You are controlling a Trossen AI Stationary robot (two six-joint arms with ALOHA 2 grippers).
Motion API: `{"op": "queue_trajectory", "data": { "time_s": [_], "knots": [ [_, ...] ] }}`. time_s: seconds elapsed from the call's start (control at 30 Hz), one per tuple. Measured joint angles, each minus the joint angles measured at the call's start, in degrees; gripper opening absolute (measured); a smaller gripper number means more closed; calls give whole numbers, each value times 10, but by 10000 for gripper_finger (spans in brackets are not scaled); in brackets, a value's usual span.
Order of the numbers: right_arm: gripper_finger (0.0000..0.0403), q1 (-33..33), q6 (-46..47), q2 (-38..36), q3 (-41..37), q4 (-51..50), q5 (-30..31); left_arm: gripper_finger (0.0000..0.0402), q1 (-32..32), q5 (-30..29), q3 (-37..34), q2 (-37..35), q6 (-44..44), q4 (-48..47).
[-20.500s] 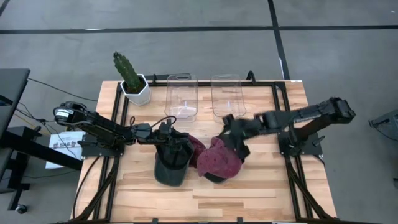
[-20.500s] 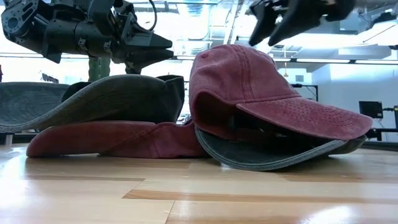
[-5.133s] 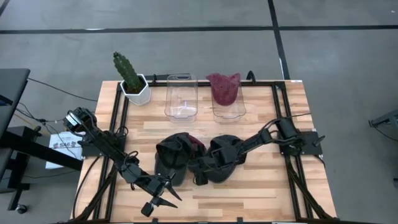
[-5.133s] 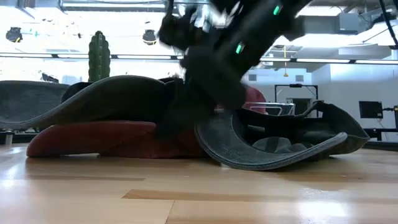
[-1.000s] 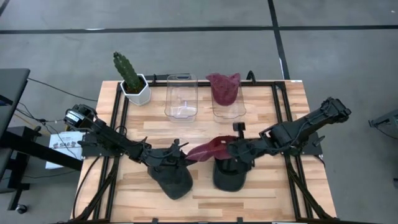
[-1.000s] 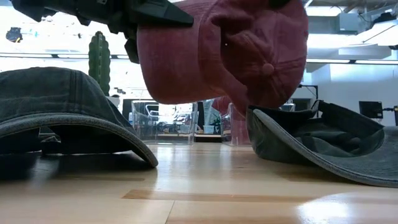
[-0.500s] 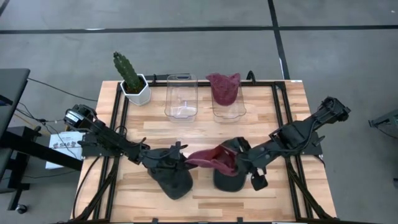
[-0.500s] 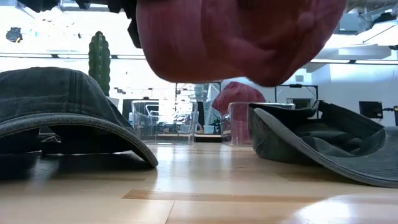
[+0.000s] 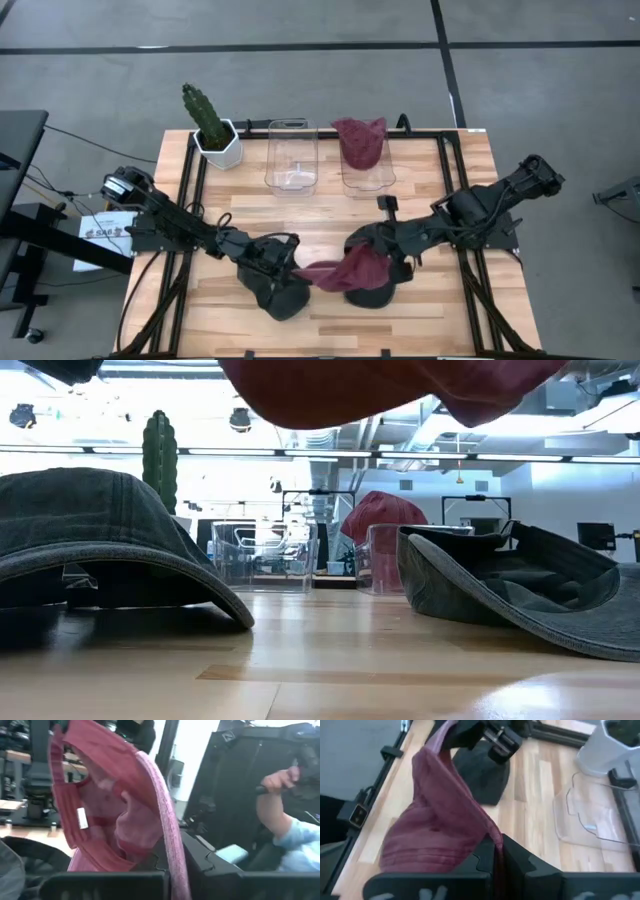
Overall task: Pick & Place hat
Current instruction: Put the red cap into the right transparent bin
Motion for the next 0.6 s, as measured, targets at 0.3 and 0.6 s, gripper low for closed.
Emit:
{"op": "queue_trajectory", "data": {
  "time_s": [0.3,0.6],
  "knots": [
    [4,-31,-2,0,0,74,-305,15,-21,37,0,-69,7,-73],
    [12,-10,41,0,-1,87,-294,15,-20,0,1,-79,19,-97]
  ]
}}
